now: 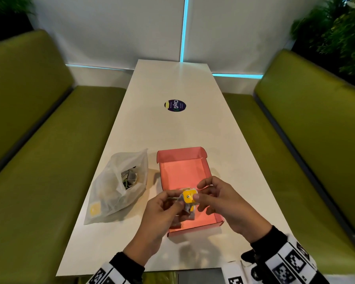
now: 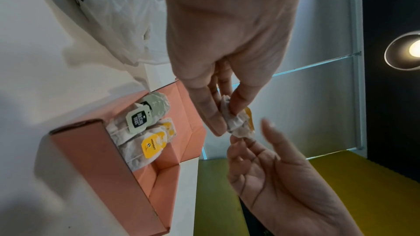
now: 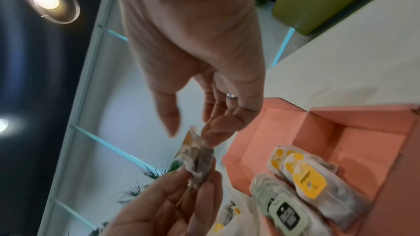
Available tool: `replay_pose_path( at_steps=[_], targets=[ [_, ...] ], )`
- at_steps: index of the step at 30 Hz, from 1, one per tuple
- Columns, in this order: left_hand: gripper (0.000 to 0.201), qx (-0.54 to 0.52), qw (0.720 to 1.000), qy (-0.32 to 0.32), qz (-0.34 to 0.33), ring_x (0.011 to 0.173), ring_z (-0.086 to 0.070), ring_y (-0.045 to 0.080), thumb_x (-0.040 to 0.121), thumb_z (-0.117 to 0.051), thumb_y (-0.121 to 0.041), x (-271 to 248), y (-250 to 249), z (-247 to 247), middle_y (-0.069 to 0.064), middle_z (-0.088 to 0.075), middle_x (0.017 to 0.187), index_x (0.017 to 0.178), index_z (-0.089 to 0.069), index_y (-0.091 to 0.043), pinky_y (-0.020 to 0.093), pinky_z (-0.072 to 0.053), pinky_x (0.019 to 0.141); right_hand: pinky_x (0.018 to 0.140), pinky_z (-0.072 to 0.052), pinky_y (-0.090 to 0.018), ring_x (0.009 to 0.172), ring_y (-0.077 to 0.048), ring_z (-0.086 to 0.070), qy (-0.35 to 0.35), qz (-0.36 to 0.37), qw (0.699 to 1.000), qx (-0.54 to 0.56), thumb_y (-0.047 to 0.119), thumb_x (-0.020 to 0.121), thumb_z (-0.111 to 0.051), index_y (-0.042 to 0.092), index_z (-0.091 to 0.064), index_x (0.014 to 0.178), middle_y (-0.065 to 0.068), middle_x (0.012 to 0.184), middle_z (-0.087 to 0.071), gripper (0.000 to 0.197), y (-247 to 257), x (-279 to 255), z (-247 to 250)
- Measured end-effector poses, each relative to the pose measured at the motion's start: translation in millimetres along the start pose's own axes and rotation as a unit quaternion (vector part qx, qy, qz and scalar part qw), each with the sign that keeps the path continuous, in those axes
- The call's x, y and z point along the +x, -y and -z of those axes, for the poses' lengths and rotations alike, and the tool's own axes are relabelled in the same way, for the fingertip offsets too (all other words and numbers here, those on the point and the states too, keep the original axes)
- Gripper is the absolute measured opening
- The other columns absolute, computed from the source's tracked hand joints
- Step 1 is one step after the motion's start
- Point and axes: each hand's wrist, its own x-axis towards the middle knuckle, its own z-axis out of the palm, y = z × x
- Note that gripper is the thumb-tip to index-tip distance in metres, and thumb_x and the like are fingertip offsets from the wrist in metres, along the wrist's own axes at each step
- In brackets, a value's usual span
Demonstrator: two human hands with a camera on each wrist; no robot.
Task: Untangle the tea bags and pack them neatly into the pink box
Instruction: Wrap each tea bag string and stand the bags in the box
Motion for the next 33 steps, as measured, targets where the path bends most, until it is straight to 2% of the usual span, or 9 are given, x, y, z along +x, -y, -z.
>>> replay_pose_path(
  at_steps=[3,8,12,16,20,25,27,31,33],
  targets=[
    [0.021,0.017,1.000,0.016,0.003,0.071,-0.072,0.027,0.088,-0.054,0.005,1.0,0.3,1.9,0.006,-0.073,0.076,0.096,-0.068,-0.008,0.053,-0.051,0.084,0.048,-0.043,-0.020,0.051,-0.012,-0.059,-0.034,0.038,0.998,-0.037,-0.005,0.080,-0.065,0.004,-0.059,0.087,-0.009,0.068,-0.060,0.012,-0.1,1.7,0.4],
    [0.024,0.011,0.999,0.039,-0.008,0.072,-0.070,0.022,0.085,-0.057,0.008,5.7,1.4,9.0,0.015,-0.072,0.090,0.101,-0.068,-0.005,0.032,-0.057,0.066,0.046,-0.042,-0.021,0.047,-0.013,-0.056,-0.095,0.046,0.994,-0.038,-0.003,0.079,-0.067,0.007,-0.060,0.081,-0.005,0.062,-0.060,0.012,-3.4,5.3,-3.0],
    [0.031,-0.017,0.999,0.042,-0.016,0.082,-0.068,0.024,0.080,-0.066,0.002,7.5,4.7,9.7,0.013,-0.069,0.098,0.107,-0.063,-0.011,0.031,-0.057,0.071,0.045,-0.042,-0.021,0.046,-0.012,-0.055,-0.104,0.041,0.993,-0.032,-0.001,0.080,-0.067,0.004,-0.060,0.085,-0.006,0.065,-0.061,0.010,-5.9,6.6,-8.1],
    [0.031,-0.011,0.999,0.027,-0.027,0.072,-0.070,0.021,0.081,-0.064,0.009,8.3,4.3,8.5,0.006,-0.069,0.085,0.104,-0.059,-0.011,0.034,-0.058,0.069,0.046,-0.041,-0.023,0.046,-0.015,-0.054,-0.103,0.032,0.994,-0.015,-0.003,0.081,-0.063,0.009,-0.058,0.084,-0.005,0.063,-0.058,0.013,-3.6,7.5,-8.9],
    [0.041,-0.002,0.998,0.056,-0.016,0.062,-0.070,0.021,0.078,-0.064,0.015,6.8,-0.2,11.1,-0.003,-0.070,0.070,0.107,-0.056,-0.012,0.046,-0.053,0.078,0.049,-0.042,-0.023,0.050,-0.015,-0.055,-0.080,0.042,0.994,-0.058,-0.006,0.081,-0.060,0.011,-0.058,0.084,-0.006,0.064,-0.057,0.017,-0.2,7.9,-2.0],
    [0.043,-0.016,0.997,0.077,0.004,0.061,-0.070,0.022,0.076,-0.061,0.021,6.4,-4.7,16.8,0.002,-0.071,0.071,0.108,-0.055,-0.008,0.027,-0.057,0.058,0.054,-0.046,-0.018,0.055,-0.012,-0.057,-0.008,0.070,0.989,-0.131,-0.006,0.079,-0.064,0.011,-0.060,0.088,-0.006,0.066,-0.060,0.021,5.7,6.0,8.4],
    [0.044,-0.006,0.997,0.076,0.009,0.064,-0.070,0.023,0.075,-0.062,0.021,7.5,-4.0,17.8,0.004,-0.071,0.075,0.107,-0.056,-0.009,0.029,-0.058,0.061,0.057,-0.047,-0.018,0.056,-0.010,-0.058,0.010,0.077,0.983,-0.166,-0.005,0.078,-0.066,0.015,-0.059,0.088,-0.003,0.066,-0.062,0.023,7.0,6.4,11.4],
    [0.044,0.009,0.996,0.081,0.021,0.068,-0.069,0.025,0.075,-0.065,0.018,8.6,-0.1,17.3,0.012,-0.068,0.089,0.108,-0.057,-0.010,0.047,-0.057,0.077,0.060,-0.048,-0.018,0.057,-0.007,-0.057,0.026,0.092,0.968,-0.233,-0.002,0.078,-0.068,0.021,-0.058,0.085,0.000,0.068,-0.062,0.026,7.4,7.7,11.0],
    [0.039,0.001,0.996,0.079,0.028,0.066,-0.068,0.023,0.077,-0.066,0.013,8.5,1.1,15.8,0.013,-0.068,0.091,0.108,-0.059,-0.010,0.047,-0.057,0.078,0.060,-0.048,-0.019,0.057,-0.008,-0.056,0.025,0.098,0.967,-0.235,-0.001,0.078,-0.068,0.022,-0.059,0.084,0.000,0.068,-0.061,0.026,6.2,8.3,10.0]
  ],
)
